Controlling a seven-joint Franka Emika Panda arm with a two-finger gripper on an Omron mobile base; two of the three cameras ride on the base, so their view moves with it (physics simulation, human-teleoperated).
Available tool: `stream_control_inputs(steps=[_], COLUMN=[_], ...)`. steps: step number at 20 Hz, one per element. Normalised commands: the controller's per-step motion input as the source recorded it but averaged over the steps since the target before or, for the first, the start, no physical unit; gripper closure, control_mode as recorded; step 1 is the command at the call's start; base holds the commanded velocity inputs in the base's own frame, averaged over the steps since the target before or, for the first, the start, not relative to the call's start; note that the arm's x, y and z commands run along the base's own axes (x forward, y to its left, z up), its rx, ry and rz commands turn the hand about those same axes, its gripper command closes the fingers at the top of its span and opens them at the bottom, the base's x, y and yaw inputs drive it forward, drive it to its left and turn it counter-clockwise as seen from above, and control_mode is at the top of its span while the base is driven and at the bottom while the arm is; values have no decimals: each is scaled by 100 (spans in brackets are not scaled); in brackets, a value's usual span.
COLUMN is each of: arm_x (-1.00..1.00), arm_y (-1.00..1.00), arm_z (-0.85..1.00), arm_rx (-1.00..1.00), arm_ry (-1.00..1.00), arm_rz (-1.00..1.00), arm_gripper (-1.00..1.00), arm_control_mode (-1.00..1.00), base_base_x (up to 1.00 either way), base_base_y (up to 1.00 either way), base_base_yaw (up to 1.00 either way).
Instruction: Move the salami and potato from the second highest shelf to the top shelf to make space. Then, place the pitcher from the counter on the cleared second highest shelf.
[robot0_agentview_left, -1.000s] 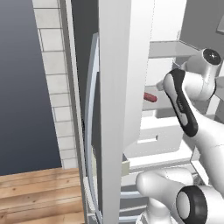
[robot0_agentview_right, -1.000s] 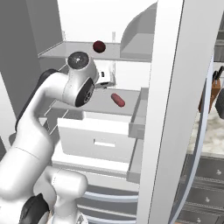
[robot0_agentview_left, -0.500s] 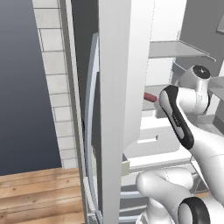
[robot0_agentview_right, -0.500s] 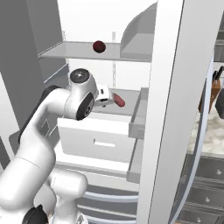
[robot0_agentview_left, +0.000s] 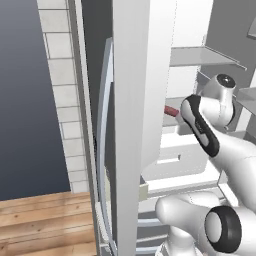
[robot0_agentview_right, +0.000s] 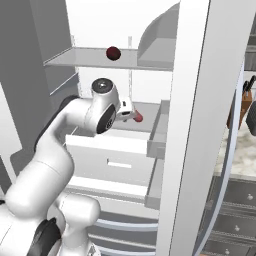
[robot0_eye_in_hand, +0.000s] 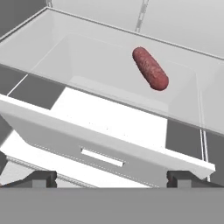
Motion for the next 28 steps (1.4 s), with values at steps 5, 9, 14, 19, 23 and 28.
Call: stream_control_inputs(steps=[5, 9, 14, 19, 23, 28], arm_x=[38, 37, 42, 49, 50, 48], arm_y=[-22, -8, -1, -5, -11, -13], arm_z=[-10, -23, -26, -24, -19, -16], arm_rx=[1, 0, 0, 0, 0, 0], arm_ry=[0, 0, 0, 0, 0, 0], arm_rz=[1, 1, 2, 3, 2, 2], arm_gripper=[-100, -100, -100, -100, -100, -100], arm_control_mode=[-100, -100, -100, -100, -100, -100], base_base_x=[0, 0, 0, 0, 0, 0], base_base_y=[0, 0, 0, 0, 0, 0], base_base_yaw=[0, 0, 0, 0, 0, 0])
